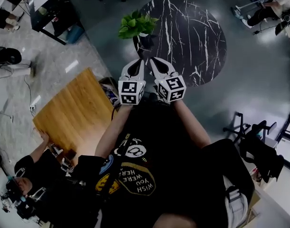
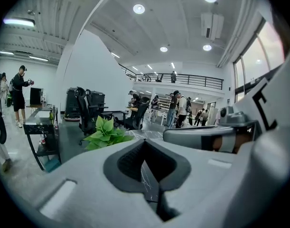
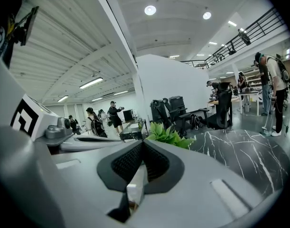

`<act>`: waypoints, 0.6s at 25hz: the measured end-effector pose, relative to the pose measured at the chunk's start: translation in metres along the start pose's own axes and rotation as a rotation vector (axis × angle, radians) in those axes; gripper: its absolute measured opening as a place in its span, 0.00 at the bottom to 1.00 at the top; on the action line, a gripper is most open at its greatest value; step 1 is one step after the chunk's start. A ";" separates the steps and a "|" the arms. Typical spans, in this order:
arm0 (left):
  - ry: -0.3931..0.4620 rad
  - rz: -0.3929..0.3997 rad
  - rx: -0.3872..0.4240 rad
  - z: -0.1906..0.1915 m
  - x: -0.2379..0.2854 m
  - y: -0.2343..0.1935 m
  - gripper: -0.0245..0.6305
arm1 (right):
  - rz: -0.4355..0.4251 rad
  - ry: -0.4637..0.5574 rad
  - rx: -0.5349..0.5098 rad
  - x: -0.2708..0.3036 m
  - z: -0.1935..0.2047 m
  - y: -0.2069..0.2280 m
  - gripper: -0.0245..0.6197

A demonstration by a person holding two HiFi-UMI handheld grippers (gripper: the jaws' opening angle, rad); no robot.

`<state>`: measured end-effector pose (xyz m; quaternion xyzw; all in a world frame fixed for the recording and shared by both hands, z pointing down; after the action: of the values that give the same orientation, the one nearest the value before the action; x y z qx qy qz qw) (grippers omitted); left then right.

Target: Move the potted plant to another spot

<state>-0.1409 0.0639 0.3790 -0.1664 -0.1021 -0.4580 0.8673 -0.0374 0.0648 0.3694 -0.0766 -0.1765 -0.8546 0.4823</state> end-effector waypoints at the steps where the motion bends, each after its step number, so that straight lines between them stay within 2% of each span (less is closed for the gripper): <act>1: -0.003 0.005 -0.009 0.003 0.000 -0.002 0.04 | 0.002 -0.005 -0.001 0.002 0.003 0.000 0.04; 6: -0.017 0.022 -0.022 0.023 0.015 -0.014 0.04 | 0.003 -0.034 0.001 0.020 0.024 0.012 0.04; 12: -0.028 -0.007 -0.008 0.043 0.070 -0.027 0.04 | -0.038 -0.049 -0.013 0.058 0.054 0.055 0.08; 15: -0.033 -0.058 -0.035 0.062 0.103 -0.031 0.04 | -0.079 -0.078 -0.022 0.079 0.076 0.086 0.12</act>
<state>-0.1102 -0.0066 0.4766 -0.1862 -0.1130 -0.4818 0.8488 -0.0086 -0.0107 0.4831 -0.1079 -0.1888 -0.8711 0.4402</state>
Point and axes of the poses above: the fingertips, and each gripper's own axes: x forward along the fingers, y to its right, z out of its underside, the point moved 6 cm from there along -x, backward along the fingers
